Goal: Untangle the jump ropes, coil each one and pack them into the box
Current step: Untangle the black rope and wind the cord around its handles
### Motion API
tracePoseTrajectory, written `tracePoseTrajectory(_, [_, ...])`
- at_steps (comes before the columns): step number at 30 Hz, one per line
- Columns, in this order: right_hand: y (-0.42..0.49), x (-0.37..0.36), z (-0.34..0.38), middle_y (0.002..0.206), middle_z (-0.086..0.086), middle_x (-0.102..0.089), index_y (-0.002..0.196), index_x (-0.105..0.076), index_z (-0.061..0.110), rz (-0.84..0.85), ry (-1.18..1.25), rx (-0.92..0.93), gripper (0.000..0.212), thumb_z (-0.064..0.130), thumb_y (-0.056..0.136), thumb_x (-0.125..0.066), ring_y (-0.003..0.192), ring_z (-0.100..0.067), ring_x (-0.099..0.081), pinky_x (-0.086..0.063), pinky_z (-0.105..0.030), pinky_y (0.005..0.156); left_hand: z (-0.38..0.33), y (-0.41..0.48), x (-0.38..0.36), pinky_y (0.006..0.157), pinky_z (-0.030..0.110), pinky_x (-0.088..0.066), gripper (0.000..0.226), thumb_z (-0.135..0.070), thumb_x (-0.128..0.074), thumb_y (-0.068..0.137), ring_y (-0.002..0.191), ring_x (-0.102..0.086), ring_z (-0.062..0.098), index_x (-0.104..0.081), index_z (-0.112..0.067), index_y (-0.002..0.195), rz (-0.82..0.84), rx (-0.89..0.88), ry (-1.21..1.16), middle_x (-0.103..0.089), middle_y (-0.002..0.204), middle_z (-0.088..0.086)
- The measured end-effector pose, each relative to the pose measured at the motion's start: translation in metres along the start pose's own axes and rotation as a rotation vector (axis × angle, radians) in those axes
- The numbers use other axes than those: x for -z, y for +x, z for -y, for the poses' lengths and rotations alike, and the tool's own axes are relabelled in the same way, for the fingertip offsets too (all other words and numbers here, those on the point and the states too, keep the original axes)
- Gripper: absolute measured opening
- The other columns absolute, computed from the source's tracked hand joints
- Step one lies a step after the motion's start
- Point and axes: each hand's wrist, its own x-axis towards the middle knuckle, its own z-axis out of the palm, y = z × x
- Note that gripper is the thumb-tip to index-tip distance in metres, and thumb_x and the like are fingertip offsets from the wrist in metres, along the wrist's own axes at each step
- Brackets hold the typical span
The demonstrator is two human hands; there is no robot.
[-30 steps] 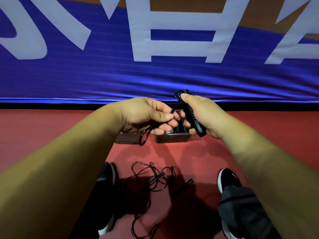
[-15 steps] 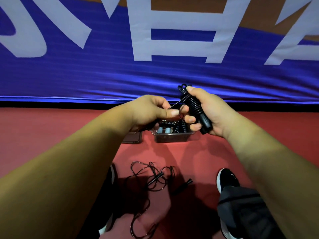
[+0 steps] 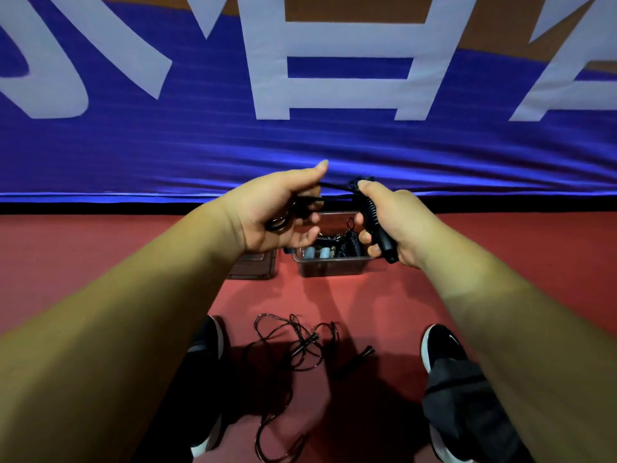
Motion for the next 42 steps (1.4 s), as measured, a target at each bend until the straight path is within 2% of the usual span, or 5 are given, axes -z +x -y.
tracePoseTrajectory(10, [0.005,0.004,-0.010,0.071,-0.005,-0.061,0.102,-0.061,0.015,-0.187,-0.040,-0.058,0.029,0.044,0.101,-0.057,0.042,-0.021,-0.050,-0.041,-0.027,0.047,-0.007,-0.006,0.005,0.094,0.044,-0.060,0.055,-0.053,-0.067,0.096,0.085,-0.063,0.015,-0.042,-0.025,0.055,-0.106,-0.055,0.185,-0.049,0.074,-0.004])
tracePoseTrajectory(18, [0.002,0.007,-0.007,0.071,-0.005,-0.059,0.098,-0.059,0.015,-0.190,0.048,-0.061,0.029,0.044,0.103,-0.058,0.046,-0.020,-0.049,-0.039,-0.027,0.048,-0.017,-0.016,0.003,0.068,0.036,-0.066,0.024,-0.032,-0.068,0.100,0.090,-0.079,0.029,-0.062,-0.016,0.117,-0.320,-0.244,-0.097,-0.073,0.112,0.009])
tracePoseTrajectory(25, [0.004,0.016,-0.002,0.071,-0.005,-0.059,0.104,-0.060,0.017,-0.160,0.205,-0.087,0.028,0.045,0.099,-0.061,0.048,-0.021,-0.047,-0.037,-0.027,0.047,-0.004,-0.013,0.008,0.054,0.019,-0.057,0.045,-0.023,-0.071,0.098,0.056,-0.059,0.008,-0.052,-0.011,0.059,-0.178,-0.018,0.311,-0.067,0.074,0.008])
tracePoseTrajectory(30, [0.005,0.019,0.001,0.071,-0.003,-0.058,0.104,-0.058,0.020,-0.127,0.293,-0.096,0.028,0.048,0.100,-0.060,0.048,-0.020,-0.047,-0.036,-0.026,0.046,0.006,-0.005,0.008,0.053,0.017,-0.054,0.016,-0.018,-0.069,0.100,0.058,-0.053,0.006,-0.071,-0.007,0.090,-0.097,0.024,0.273,-0.067,0.081,0.007])
tracePoseTrajectory(42, [-0.037,0.000,0.019,0.079,-0.003,-0.052,0.087,-0.061,0.014,0.768,0.248,-0.148,0.044,0.052,0.102,-0.043,0.047,-0.012,-0.040,-0.020,-0.022,0.041,0.028,0.031,0.025,0.051,0.019,-0.042,0.025,-0.032,-0.053,0.109,0.054,-0.039,0.007,-0.049,-0.022,0.087,-0.311,-0.031,0.264,-0.044,0.071,-0.002])
